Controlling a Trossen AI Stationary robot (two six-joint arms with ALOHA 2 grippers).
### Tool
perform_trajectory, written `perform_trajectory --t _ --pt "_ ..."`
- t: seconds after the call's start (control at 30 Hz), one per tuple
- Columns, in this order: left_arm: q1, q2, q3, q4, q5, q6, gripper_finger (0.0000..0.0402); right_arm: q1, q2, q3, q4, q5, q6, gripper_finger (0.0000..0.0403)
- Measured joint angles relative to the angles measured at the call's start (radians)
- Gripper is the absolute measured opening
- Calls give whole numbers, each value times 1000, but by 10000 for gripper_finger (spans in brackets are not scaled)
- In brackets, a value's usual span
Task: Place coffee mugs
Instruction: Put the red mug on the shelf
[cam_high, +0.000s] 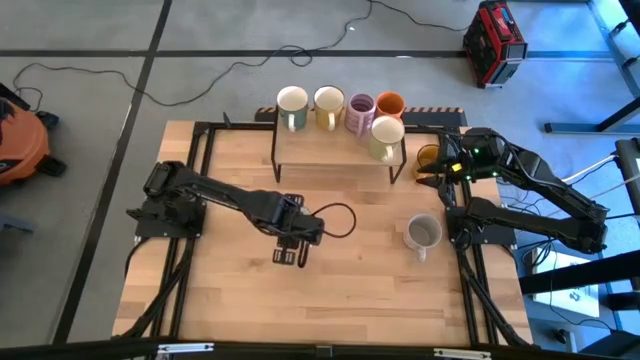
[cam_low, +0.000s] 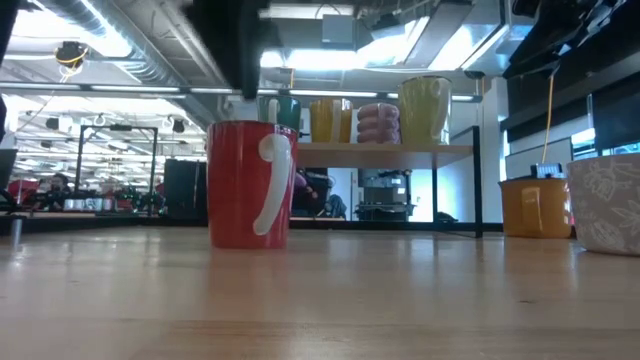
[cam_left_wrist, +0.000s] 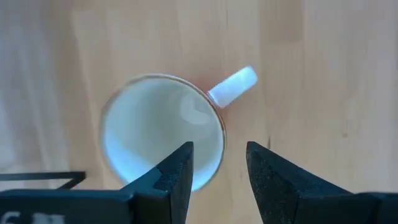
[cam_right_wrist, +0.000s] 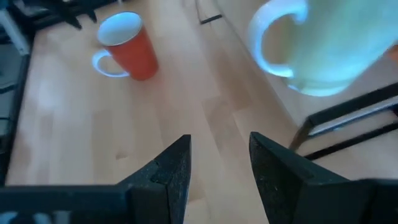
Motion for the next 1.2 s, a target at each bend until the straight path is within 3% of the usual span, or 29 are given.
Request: perform_trajectory --t 0.17,0.33,0.53,0.77,0.97,1.2 --pt "-13 -78 69 -14 -93 -56 144 9 5 0 35 -158 63 152" --pt "-40 -224 3 -18 -212 -131 144 129 10 0 160 -116 189 152" --pt "-108 -439 -199 32 -283 -261 144 411 78 0 304 159 341 152" --pt "-209 -641 -457 160 -292 -388 144 707 299 33 454 429 450 152" --pt "-257 -715 -585 253 -318 -447 144 862 538 127 477 595 531 152" --pt "-282 -723 -612 293 -344 -449 144 984 805 219 529 824 617 152"
